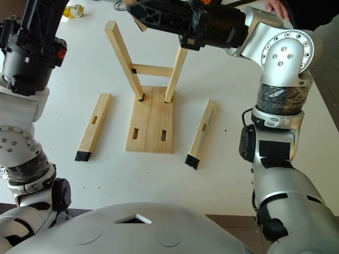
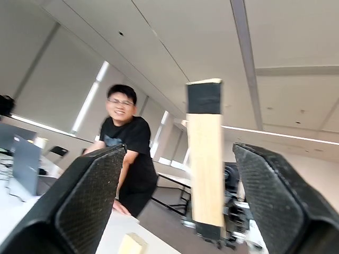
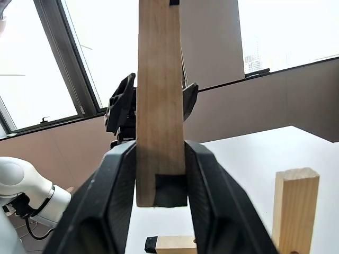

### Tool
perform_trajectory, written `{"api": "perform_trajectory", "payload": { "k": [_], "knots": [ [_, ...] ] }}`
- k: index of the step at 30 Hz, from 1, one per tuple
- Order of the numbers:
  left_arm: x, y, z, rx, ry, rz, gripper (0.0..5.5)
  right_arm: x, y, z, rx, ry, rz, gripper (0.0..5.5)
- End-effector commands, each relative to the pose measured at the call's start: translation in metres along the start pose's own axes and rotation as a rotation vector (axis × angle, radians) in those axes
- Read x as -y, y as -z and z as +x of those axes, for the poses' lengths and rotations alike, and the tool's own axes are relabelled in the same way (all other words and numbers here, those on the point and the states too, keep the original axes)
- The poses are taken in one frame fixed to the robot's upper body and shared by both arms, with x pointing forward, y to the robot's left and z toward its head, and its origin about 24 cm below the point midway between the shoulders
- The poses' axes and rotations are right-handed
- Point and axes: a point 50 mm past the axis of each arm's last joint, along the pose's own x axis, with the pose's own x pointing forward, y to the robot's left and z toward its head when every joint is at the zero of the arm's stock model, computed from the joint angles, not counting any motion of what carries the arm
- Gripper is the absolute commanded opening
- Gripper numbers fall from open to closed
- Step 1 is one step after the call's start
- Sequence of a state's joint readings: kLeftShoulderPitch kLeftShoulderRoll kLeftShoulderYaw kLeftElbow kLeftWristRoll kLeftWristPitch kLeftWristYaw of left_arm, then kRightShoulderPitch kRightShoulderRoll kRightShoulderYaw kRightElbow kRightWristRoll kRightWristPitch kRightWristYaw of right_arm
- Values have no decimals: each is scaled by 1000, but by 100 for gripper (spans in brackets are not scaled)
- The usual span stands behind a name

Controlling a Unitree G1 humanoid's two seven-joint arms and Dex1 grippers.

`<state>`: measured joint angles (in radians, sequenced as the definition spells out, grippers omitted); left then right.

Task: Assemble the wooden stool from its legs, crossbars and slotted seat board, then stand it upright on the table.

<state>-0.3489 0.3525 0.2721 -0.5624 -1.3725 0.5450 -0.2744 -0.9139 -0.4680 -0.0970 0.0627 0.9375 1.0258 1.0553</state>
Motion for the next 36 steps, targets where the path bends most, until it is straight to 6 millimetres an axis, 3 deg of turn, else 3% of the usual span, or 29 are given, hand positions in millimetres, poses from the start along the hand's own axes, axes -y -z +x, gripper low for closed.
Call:
{"api": "perform_trajectory", "payload": {
  "k": [1, 11, 17, 25, 36],
  "knots": [
    [7, 3, 5, -111, 91, -2, 371, 2, -4, -5, -38, -35, -33, 130],
    [14, 5, 14, -231, 199, -11, 371, 5, -11, 3, -111, -182, -5, 130],
    [13, 5, 12, -270, 230, -45, 371, -3, -6, 7, -166, -287, 13, 130],
    [10, 3, 10, -293, 271, -75, 371, -7, 3, 4, -194, -295, 9, 130],
    [11, -4, 7, -297, 283, -54, 201, -7, 14, -1, -236, -279, 18, 130]
  ]
}}
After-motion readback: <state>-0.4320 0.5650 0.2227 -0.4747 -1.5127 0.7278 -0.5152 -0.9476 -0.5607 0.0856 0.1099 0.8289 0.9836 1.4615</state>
